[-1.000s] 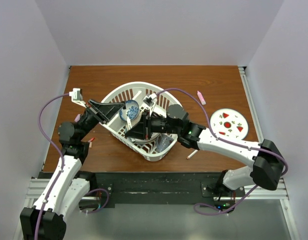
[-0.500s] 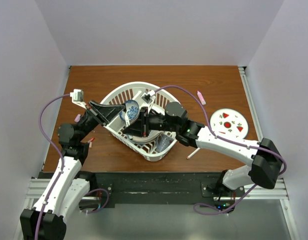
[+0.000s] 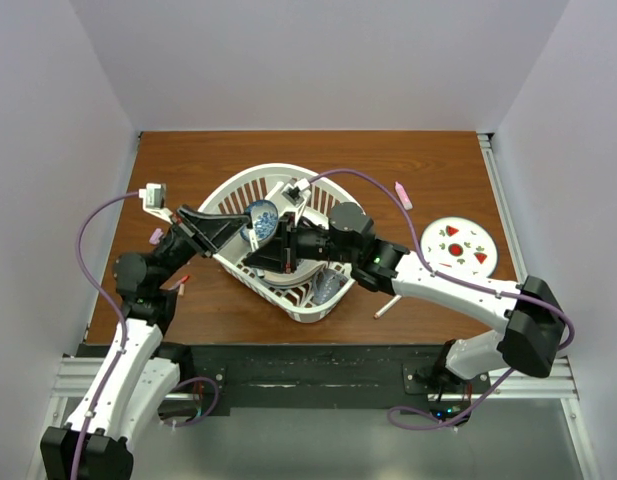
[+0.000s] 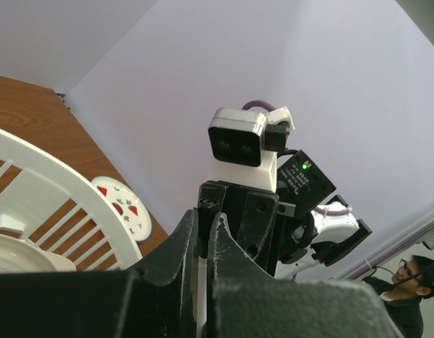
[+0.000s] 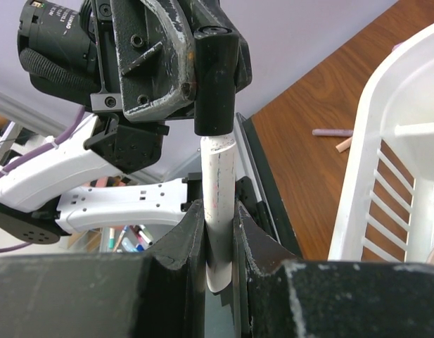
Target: Insert the pens into the pen caps
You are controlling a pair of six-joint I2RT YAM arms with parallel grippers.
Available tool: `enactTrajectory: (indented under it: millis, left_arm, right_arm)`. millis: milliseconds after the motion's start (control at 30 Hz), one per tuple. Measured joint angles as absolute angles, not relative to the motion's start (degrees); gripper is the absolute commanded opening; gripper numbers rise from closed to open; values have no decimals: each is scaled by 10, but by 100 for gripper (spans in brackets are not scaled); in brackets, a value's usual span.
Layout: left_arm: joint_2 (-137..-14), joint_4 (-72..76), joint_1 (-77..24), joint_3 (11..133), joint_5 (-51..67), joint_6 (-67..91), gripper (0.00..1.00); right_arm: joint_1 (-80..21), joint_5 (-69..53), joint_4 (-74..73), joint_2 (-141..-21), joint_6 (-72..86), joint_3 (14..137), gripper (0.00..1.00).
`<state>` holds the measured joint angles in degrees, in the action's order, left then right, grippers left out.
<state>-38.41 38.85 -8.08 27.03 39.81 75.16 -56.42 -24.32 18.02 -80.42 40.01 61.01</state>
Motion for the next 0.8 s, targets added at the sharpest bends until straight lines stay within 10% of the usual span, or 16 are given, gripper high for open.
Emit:
enactTrajectory:
  millis: [233,467,800]
  left_arm:
    - [-374,351,-79,271,385,712,4]
    - [-369,346,-82,272,422,699,71]
    - [-349,327,-84,336,478,661,79]
  right_arm:
    - [-569,-212,109,-823,370,657,0]
    - [-569,-189,82,-832,329,683,0]
    - [-566,-203,84,-755,297,644,0]
